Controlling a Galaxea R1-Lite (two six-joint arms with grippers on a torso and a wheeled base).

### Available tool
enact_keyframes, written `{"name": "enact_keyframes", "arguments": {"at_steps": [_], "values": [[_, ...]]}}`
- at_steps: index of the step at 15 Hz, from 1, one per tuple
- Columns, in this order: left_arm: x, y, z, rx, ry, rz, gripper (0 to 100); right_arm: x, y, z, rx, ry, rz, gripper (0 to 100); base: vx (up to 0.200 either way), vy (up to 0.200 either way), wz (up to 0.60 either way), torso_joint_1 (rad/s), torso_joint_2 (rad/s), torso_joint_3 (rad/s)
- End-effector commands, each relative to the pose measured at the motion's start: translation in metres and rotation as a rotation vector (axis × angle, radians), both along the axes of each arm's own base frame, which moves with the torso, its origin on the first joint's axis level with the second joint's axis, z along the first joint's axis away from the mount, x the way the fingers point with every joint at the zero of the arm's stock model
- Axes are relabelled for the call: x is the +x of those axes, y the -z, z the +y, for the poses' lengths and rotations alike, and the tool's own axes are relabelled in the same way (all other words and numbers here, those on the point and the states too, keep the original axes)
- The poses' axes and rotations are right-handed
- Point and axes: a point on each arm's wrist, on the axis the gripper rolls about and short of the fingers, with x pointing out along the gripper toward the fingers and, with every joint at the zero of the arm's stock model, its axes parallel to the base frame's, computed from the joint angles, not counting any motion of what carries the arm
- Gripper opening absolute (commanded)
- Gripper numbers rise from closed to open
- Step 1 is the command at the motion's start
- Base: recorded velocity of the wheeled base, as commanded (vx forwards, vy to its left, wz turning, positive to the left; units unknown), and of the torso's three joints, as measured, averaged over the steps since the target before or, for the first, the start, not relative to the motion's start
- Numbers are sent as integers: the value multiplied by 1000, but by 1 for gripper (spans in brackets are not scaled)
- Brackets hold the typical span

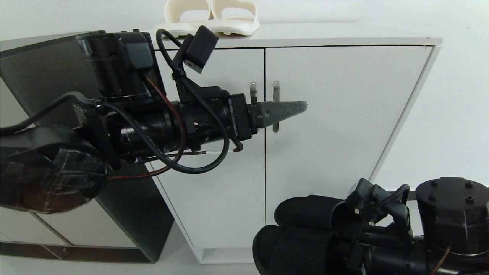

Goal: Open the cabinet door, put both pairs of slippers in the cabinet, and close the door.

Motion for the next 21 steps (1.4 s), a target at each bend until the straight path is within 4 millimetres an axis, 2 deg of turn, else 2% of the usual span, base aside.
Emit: {"name": "enact_keyframes", "arguments": {"at_steps": [1,6,12,17,21], "values": [[-1,-2,-4,7,-7,-31,100,1,3,2,-10,-1,7,0,0,0,0,0,0,0],[14,2,-16,65,-81,-57,100,2,4,2,-13,0,9,0,0,0,0,0,0,0],[23,5,-10,78,-144,-55,100,1,3,1,-13,3,7,0,0,0,0,0,0,0],[39,18,-17,100,-154,-33,100,1,3,1,-12,3,5,0,0,0,0,0,0,0],[43,25,-24,111,-143,-23,100,1,3,1,-12,3,5,0,0,0,0,0,0,0]]}}
